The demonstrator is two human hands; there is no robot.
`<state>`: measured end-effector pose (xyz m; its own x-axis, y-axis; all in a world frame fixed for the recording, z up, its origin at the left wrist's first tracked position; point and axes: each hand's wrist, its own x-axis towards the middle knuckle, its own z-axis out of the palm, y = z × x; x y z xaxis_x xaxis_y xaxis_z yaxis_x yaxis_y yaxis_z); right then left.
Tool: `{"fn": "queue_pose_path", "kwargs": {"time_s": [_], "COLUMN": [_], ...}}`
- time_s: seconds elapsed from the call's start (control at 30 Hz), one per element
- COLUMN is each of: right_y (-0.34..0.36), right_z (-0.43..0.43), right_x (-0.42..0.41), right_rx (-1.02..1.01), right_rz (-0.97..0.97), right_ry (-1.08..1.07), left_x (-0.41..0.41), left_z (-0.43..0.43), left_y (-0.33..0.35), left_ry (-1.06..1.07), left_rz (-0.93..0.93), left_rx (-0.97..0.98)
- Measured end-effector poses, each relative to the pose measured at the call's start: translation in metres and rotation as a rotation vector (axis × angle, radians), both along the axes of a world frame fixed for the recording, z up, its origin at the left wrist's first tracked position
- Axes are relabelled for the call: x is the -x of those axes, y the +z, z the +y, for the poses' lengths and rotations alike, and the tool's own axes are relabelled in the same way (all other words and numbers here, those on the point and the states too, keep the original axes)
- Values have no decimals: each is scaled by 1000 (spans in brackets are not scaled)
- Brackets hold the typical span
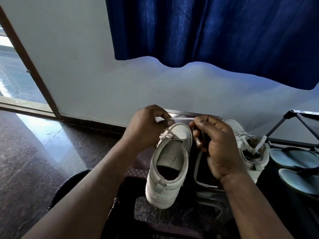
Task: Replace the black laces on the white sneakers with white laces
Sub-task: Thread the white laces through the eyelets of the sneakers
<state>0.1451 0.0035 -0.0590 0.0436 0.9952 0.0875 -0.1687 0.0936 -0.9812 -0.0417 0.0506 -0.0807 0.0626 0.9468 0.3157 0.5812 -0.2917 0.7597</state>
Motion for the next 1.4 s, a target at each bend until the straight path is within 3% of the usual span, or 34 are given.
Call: {"fn": "queue_pose_path", "kwargs": {"time_s": [0.1,0.27,0.37,0.47,0.53,0.67,0.8,0.87,1.0,1.07,1.23,1.4], "right_y": [0,-3,-8,-15,-17,-21,-21,-21,-23,-24,-22,-21], "right_z": [0,0,2,5,6,7,8,8,8,8,7,5], "right_x": [-2,-4,-4,1,3,2,-3,-5,-3,0,-6,-9], "right_rx": [4,33,18,-11,-15,-4,17,21,6,-3,9,4], "right_rz": [0,27,-54,-164,-197,-227,-189,-174,-207,-250,-244,-262], "right_ry": [-4,14,-10,-33,-23,-27,-14,-21,-13,-3,-29,-23], "left_x": [13,31,25,3,-8,-12,4,13,7,-3,-4,3], "left_z": [-5,-7,-10,-14,-11,-9,-5,-5,-9,-13,-9,-11], "left_y": [10,11,10,13,6,2,1,0,2,4,2,1], "left_ry": [133,511,286,-183,-299,-230,122,201,-124,-282,-126,-246], "left_rz": [-20,220,203,-190,-282,-112,39,126,-168,-210,-109,-306], "left_rx": [6,62,68,157,193,114,214,237,256,255,218,371]}}
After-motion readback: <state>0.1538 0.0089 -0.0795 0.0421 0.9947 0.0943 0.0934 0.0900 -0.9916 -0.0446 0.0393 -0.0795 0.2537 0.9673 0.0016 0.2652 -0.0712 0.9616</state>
